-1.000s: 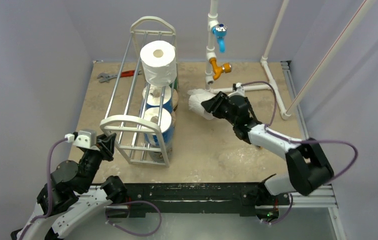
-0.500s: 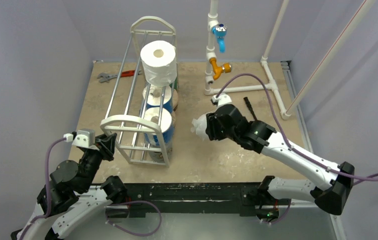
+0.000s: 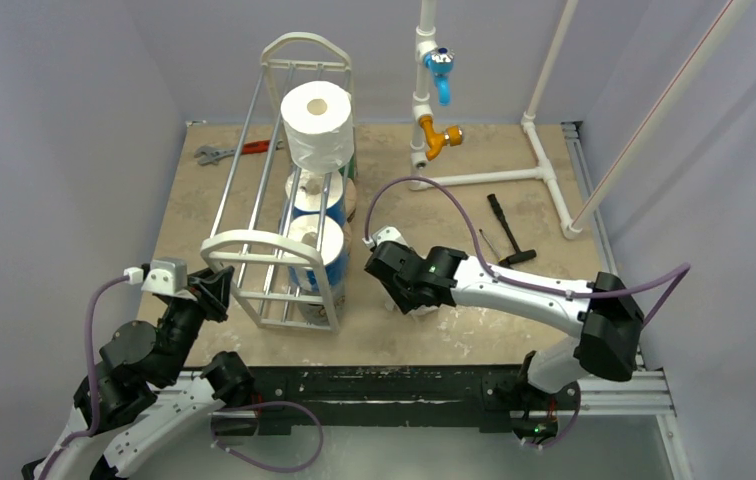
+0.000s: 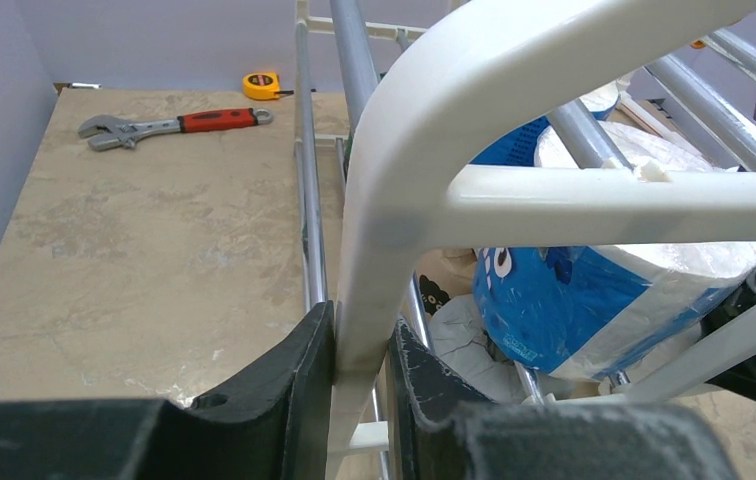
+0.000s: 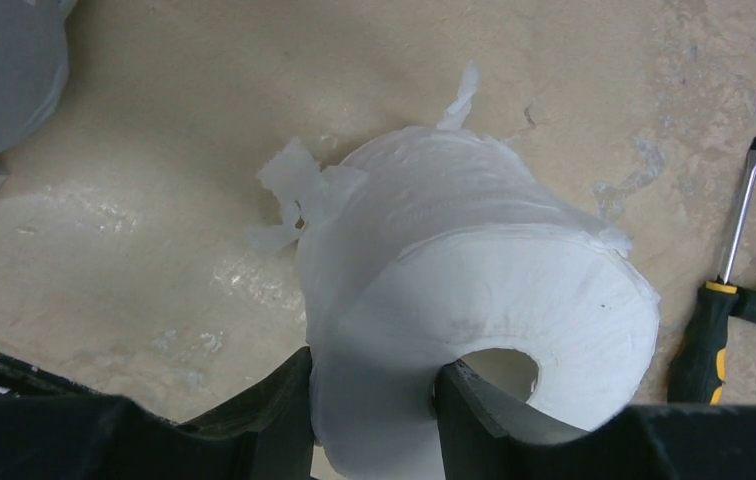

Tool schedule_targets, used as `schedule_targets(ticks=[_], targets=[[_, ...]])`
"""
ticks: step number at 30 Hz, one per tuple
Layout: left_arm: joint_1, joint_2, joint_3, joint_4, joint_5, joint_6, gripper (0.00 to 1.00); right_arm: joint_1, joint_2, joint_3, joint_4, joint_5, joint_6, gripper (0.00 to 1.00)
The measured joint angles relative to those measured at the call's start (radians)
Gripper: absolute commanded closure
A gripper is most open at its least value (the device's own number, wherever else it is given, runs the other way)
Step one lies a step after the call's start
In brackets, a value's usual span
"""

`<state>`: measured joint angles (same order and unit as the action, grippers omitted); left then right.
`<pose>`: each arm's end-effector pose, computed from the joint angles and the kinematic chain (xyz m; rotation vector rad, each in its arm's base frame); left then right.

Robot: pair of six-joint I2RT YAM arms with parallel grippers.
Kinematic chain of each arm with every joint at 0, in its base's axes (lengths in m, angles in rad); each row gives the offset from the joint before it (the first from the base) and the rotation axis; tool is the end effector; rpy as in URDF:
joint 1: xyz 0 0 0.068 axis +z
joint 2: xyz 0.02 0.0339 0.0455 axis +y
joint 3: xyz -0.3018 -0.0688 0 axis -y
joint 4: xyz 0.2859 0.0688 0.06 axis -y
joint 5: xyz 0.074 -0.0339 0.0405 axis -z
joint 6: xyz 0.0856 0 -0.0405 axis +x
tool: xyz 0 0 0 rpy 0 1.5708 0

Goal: Place and organize the paper towels onto the shelf
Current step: Move the paper towel to the center of the board.

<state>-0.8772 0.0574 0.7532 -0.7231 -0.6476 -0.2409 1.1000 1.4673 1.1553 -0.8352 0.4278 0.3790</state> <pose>0.0665 0.0008 0.3562 0.0040 1.6037 -0.3530 0.1867 0.2885 0.2446 -0.7870 2.4249 -0.0397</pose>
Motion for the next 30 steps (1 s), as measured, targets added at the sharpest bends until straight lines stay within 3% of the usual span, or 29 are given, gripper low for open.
schedule_targets(ticks=[2, 4, 6, 9, 13, 19, 26, 30], targets=[[0.0, 0.0, 0.0, -0.001, 0.0, -0.005, 0.93, -0.001, 0.024, 0.0, 0.006, 0.0, -0.005, 0.53], [0.0, 0.0, 0.0, -0.003, 0.0, -0.009, 0.88, 0.0, 0.038, 0.0, 0.014, -0.004, -0.008, 0.35], [0.0, 0.0, 0.001, -0.005, 0.0, -0.011, 0.73, 0.0, 0.039, 0.0, 0.02, -0.003, -0.011, 0.22], [0.0, 0.0, 0.005, -0.014, 0.002, -0.037, 0.55, 0.0, 0.033, 0.0, 0.024, -0.003, -0.016, 0.11], [0.0, -0.006, 0.01, -0.061, 0.019, -0.097, 0.47, -0.001, -0.001, 0.0, 0.02, -0.027, -0.013, 0.02], [0.0, -0.039, 0.039, -0.138, 0.015, -0.145, 0.45, -0.049, -0.241, 0.0, 0.021, -0.074, 0.043, 0.01], [0.0, -0.05, 0.076, -0.195, 0.013, -0.167, 0.43, -0.359, -0.588, -0.131, 0.118, -0.089, 0.187, 0.03], [0.0, -0.05, 0.08, -0.226, 0.014, -0.169, 0.42, -0.425, -0.645, -0.269, 0.155, -0.154, 0.242, 0.04]])
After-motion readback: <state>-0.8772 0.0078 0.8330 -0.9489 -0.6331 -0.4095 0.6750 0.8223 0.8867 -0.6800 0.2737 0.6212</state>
